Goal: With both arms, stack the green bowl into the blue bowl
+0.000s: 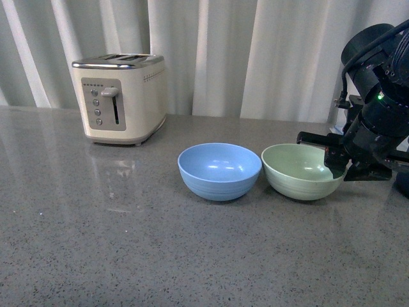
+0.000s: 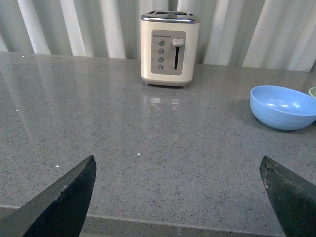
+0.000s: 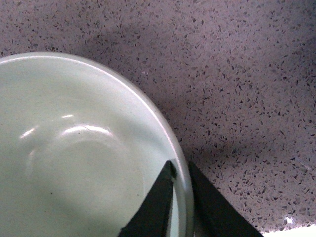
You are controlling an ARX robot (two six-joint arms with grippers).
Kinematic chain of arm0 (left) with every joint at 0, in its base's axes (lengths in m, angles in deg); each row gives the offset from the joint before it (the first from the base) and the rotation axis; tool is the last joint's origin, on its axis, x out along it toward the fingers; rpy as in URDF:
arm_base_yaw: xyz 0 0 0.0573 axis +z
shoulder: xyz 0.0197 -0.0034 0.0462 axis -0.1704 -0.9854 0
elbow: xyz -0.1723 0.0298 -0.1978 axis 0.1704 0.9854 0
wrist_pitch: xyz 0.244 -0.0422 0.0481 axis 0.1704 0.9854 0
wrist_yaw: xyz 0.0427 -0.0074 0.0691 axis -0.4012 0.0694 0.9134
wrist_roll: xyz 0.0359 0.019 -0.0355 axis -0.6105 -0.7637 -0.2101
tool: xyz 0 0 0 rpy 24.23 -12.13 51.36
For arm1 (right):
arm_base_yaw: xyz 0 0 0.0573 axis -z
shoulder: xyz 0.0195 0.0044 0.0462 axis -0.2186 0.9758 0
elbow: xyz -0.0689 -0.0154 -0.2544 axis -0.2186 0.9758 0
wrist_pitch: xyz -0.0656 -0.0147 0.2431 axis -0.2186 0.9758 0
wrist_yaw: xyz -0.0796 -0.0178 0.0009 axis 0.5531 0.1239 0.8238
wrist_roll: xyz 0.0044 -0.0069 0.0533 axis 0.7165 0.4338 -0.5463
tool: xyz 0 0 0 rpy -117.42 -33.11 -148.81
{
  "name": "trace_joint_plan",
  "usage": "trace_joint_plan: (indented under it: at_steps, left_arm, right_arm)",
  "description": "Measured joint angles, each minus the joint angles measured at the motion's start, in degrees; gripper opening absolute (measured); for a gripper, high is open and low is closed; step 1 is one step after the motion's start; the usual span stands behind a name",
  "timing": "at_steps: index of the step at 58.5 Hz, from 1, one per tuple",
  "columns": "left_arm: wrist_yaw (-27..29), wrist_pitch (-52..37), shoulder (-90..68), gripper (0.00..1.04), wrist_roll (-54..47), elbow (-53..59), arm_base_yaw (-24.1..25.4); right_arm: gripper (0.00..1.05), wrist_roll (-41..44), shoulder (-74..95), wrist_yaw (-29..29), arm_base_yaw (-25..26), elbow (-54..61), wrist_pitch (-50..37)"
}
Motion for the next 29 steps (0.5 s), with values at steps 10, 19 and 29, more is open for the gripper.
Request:
trace_joint_plan:
  at_steps: [10, 19, 29]
  left_arm:
    - [0.00, 0.00, 0.00, 0.98, 0.00, 0.00, 0.00]
    - [0.00, 0.00, 0.00, 0.98, 0.00, 0.00, 0.00]
    - [0.00, 0.00, 0.00, 0.98, 0.00, 0.00, 0.00]
  right_arm:
    - [0.01, 0.98, -1.53, 0.70, 0.00, -0.07, -0.76]
    - [0.01, 1.57, -3.80, 0.83, -0.15, -0.07, -1.49]
    - [0.01, 1.88, -8.59, 0.13, -1.57, -0.07, -3.43]
